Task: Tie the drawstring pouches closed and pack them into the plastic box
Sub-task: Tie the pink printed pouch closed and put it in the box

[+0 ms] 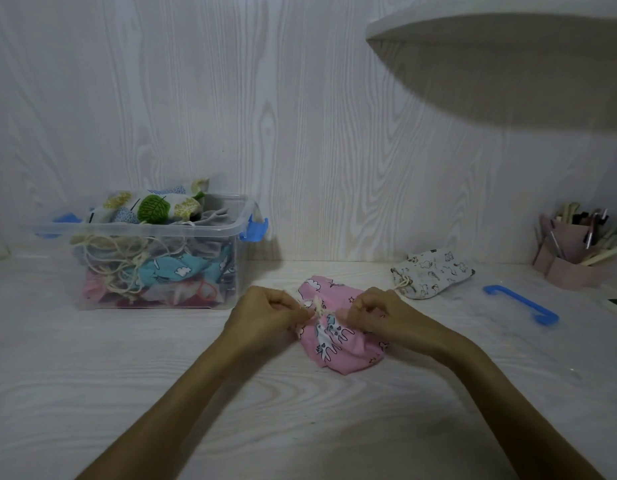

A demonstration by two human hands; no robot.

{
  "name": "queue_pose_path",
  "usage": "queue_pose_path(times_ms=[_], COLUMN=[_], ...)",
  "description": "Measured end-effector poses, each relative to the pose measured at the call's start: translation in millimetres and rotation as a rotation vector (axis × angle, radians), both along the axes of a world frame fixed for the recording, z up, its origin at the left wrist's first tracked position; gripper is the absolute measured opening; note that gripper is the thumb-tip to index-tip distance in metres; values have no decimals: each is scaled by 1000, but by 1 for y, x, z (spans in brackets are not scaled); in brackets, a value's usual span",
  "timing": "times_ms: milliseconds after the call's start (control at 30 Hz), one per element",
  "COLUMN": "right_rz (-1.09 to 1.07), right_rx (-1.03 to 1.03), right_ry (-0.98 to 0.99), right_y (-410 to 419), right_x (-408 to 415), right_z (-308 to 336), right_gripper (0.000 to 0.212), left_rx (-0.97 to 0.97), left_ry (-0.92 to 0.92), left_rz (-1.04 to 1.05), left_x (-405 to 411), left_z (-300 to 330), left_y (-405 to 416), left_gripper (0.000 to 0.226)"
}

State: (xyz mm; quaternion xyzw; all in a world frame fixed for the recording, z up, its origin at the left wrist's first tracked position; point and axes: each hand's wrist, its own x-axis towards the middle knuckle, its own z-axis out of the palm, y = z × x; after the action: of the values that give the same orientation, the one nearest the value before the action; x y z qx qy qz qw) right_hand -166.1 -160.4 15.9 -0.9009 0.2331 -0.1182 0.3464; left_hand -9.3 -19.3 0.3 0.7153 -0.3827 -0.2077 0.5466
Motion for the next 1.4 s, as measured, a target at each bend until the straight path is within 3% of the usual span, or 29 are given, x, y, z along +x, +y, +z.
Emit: queue_pose_path(times_ms=[100,200,267,367,467,567,667,933,1100,1200,1300,1333,1400], right_rz=[86,9,-68,-148,-124,-31,1,78,25,0,84,109,165], right_rx=[32,-199,-224,-196,-267,-84,25,6,-155,-353,-329,-290,-262], right_ry=[103,108,143,235,195,-13,-205,-653,-917,-770,-224,-83,27], right_y=[-2,-8,-11,-14,-15,-14,-14,15,46,55,58,57,54], right_x=[-4,0,2,0,0,1,2,63,147,188,204,203,200], right_z=[-2,-11,-18,-24,-24,-21,-11,90,131,115,91,88,87], right_gripper=[42,75,104,114,98,73,46,34,27,31,31,25,18], left_rx=[-21,0,116,320,355,336,246,-113,-237,5,472,525,450], left_ry=[-226,-402,-488,-501,-527,-667,-658,-643,-661,-777,-743,-751,-841], left_rz=[164,148,37,-104,-129,-109,-84,108,449,585,420,366,261], left_x=[2,3,8,12,7,6,13,60,103,131,150,154,156], left_z=[-7,-10,-15,-20,-14,-4,7,110,166,157,136,132,129], left_y=[-3,-4,-2,-4,-10,-15,-16,25,51,51,56,58,60], left_gripper=[26,48,61,73,75,48,22,4,8,32,46,50,54])
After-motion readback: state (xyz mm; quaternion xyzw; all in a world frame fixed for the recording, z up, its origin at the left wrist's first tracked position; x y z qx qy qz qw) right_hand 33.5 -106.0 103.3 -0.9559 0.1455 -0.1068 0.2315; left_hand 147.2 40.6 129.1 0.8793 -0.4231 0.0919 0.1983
